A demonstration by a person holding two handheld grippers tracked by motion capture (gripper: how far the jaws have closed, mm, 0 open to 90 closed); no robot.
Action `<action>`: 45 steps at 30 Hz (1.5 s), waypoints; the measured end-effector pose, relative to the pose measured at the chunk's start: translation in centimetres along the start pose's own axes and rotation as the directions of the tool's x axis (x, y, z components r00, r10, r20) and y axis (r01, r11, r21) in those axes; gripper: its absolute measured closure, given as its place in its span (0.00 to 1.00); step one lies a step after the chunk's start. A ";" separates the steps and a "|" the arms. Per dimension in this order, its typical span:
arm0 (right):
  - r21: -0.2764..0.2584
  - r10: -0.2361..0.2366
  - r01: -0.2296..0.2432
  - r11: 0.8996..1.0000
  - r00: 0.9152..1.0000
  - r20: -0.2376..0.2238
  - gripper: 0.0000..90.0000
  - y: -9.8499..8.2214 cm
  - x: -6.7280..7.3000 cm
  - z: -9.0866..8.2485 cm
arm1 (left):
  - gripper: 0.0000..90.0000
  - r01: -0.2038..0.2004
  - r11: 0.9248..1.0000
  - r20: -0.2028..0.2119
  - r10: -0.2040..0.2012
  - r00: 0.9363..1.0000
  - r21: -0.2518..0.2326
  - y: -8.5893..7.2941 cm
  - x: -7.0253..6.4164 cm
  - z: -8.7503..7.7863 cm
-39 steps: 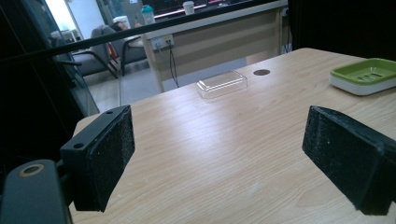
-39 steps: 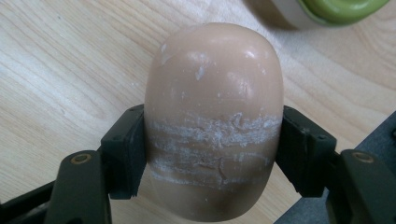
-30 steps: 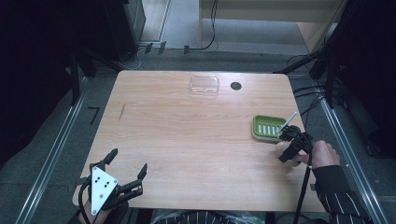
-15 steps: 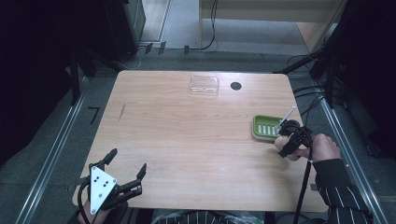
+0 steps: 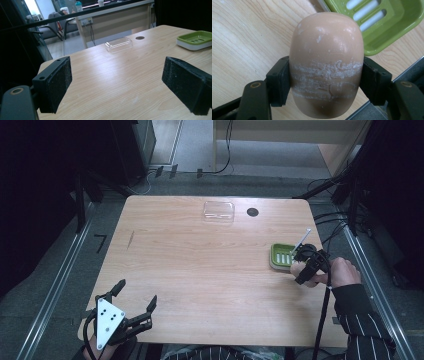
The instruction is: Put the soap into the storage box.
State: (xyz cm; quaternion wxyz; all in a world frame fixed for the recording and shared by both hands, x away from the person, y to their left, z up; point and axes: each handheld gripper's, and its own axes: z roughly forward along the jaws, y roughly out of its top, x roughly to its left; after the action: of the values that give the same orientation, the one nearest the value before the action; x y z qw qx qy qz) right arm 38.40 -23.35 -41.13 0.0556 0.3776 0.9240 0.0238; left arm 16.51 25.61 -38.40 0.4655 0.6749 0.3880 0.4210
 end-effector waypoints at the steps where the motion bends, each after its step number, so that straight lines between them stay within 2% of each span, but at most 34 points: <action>1: -0.002 -0.010 0.010 1.000 1.000 -0.001 0.37 0.3 0.0 -0.2 | 0.11 0.000 1.000 0.000 0.000 1.000 -0.001 0.0 0.0 0.0; 21: -0.034 -0.061 0.062 0.998 0.998 0.022 0.37 1.7 -1.0 -0.7 | 0.11 -0.001 1.000 0.002 0.001 1.000 0.000 0.0 0.0 0.0; 33: -0.039 -0.118 0.119 0.992 0.992 0.031 0.37 2.5 -1.7 -0.8 | 0.11 -0.002 1.000 -0.002 0.002 1.000 0.001 0.0 0.0 -0.1; 38: -0.035 -0.120 0.121 0.992 0.992 0.032 0.37 2.8 -2.1 -0.8 | 0.11 -0.003 1.000 -0.004 0.003 1.000 0.001 0.0 0.0 -0.1; 45: -0.039 -0.149 0.151 0.988 0.988 0.041 0.37 3.4 -2.4 -0.6 | 0.11 -0.001 1.000 -0.008 0.001 1.000 0.001 -0.1 0.0 -0.2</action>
State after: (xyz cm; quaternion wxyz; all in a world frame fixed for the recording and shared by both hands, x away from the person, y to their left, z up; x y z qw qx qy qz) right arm 42.44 -22.59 -40.06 0.0829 0.3061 0.9478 0.0318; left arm 16.32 25.71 -38.41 0.4634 0.6737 0.3897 0.4237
